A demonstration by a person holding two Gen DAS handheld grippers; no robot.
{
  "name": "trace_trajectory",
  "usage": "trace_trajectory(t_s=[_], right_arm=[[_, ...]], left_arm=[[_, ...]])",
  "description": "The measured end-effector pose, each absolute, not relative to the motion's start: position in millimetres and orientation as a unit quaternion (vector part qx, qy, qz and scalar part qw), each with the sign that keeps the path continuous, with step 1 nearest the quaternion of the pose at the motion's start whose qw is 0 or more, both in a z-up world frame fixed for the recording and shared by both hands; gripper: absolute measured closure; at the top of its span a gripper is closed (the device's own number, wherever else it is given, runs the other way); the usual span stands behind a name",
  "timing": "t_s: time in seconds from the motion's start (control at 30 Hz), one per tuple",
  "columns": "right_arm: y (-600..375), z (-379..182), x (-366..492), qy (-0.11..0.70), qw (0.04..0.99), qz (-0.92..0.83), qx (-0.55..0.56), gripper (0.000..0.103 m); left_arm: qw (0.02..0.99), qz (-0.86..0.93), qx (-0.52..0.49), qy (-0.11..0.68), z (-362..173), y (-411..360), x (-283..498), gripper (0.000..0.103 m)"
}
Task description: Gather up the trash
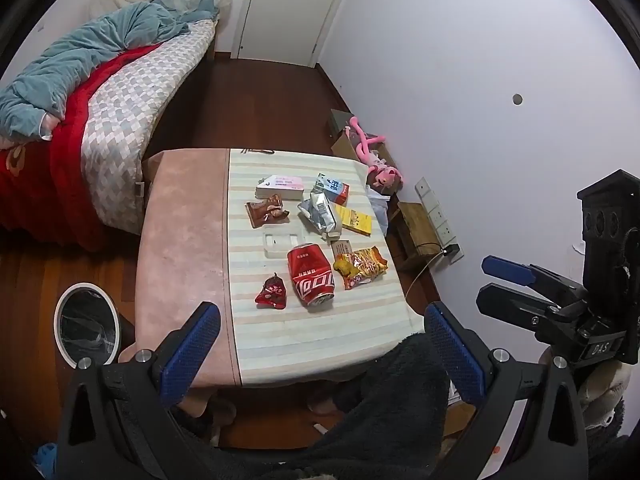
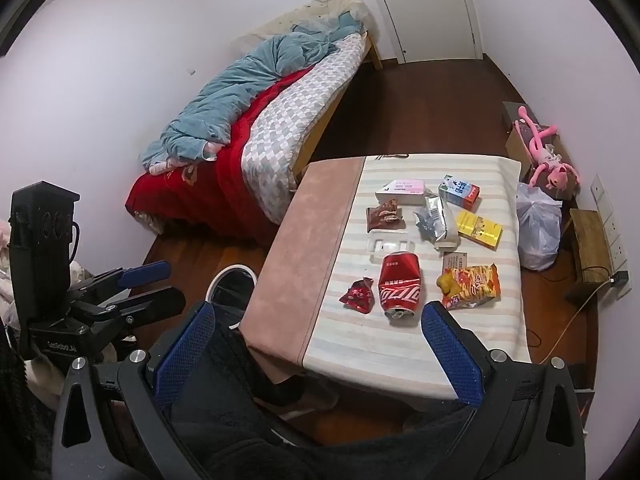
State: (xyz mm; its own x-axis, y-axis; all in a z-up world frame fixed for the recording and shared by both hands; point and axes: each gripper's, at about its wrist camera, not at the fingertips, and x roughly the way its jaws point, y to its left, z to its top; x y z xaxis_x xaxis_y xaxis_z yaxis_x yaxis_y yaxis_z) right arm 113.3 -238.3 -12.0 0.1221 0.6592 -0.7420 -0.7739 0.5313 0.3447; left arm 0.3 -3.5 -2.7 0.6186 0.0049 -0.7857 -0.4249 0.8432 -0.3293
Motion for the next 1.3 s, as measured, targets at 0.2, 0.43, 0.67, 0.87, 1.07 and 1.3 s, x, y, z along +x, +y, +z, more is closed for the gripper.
trace_trajectory(t_s=[0.2,0.43,0.67,0.87,1.07,1.3], right_arm=[[-236,-12,112,0.455,0.746,0.481,-0.067,0.0],[-236,-14,112,0.456,0.746,0.481,-0.068,0.0],[-236,-14,113,0.456,0.746,0.48,-0.069,0.0],[-238,-17,115,0.456,0.747,0.479,-0.07,0.0],[-241,-23,117,0.457,0.748,0.476,-0.07,0.0],[-241,-23,118,0.457,0.748,0.476,-0.069,0.0]], left_arm=[[0.864,0.125,-0.251,0.418,-5,-1,-1,0.0],[0.862,0.125,-0.253,0.42,-8,0,-2,0.0],[0.863,0.126,-0.251,0.42,-9,-1,-2,0.0],[0.862,0.125,-0.252,0.42,-9,2,-3,0.0],[0.863,0.124,-0.25,0.421,-9,1,-2,0.0],[0.863,0.125,-0.251,0.421,-7,1,-1,0.0]])
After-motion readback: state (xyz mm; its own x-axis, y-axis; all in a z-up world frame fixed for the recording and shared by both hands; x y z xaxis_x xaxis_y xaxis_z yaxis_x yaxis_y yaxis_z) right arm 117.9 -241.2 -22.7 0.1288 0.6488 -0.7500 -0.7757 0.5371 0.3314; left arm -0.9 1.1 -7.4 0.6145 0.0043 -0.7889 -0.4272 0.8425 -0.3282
